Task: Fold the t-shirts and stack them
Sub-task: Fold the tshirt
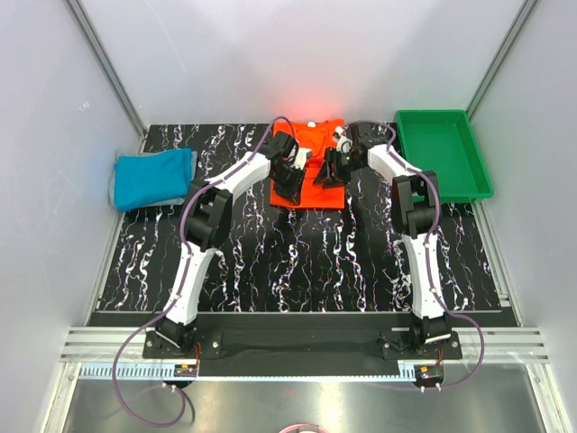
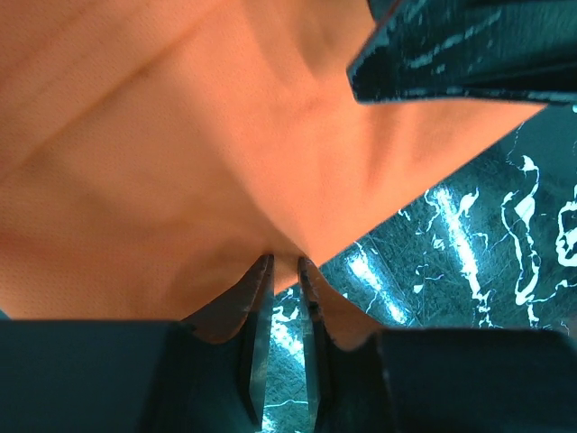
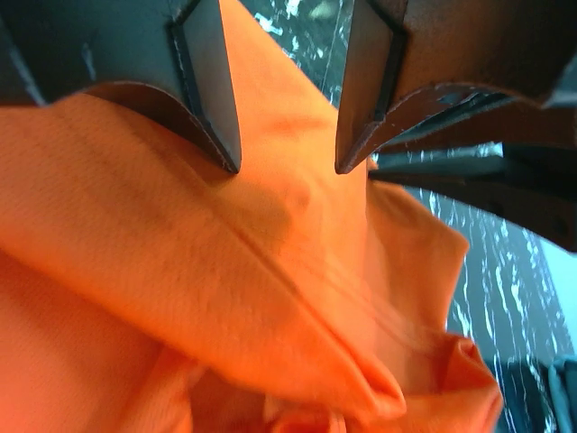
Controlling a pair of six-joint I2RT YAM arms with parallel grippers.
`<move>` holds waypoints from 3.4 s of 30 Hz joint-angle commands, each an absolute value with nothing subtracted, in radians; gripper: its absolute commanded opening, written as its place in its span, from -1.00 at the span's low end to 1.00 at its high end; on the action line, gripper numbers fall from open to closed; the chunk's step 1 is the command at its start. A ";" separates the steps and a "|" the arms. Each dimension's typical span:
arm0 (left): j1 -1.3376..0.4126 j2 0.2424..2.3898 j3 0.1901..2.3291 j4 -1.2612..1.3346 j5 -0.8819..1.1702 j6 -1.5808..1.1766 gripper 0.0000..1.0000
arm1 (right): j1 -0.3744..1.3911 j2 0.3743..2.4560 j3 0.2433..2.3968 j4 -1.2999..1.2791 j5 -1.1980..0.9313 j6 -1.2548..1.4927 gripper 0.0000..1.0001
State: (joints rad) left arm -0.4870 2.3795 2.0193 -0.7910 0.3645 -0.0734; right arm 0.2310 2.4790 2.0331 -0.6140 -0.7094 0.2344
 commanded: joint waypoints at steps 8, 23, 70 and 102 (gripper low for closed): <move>-0.488 2.359 1.983 -0.767 0.376 -0.081 -0.55 | 0.245 2.572 2.249 -0.535 -0.614 0.245 0.08; -0.500 2.304 1.937 -0.769 0.351 -0.074 -0.55 | 0.239 2.551 2.437 -0.391 -0.388 0.233 0.15; -0.405 2.407 2.164 -0.769 0.443 0.003 0.79 | 0.238 2.298 1.700 -0.551 -0.667 0.311 0.16; -0.336 2.446 2.368 -0.613 0.347 -0.149 0.79 | 0.281 2.163 1.563 -0.607 -0.589 0.206 0.18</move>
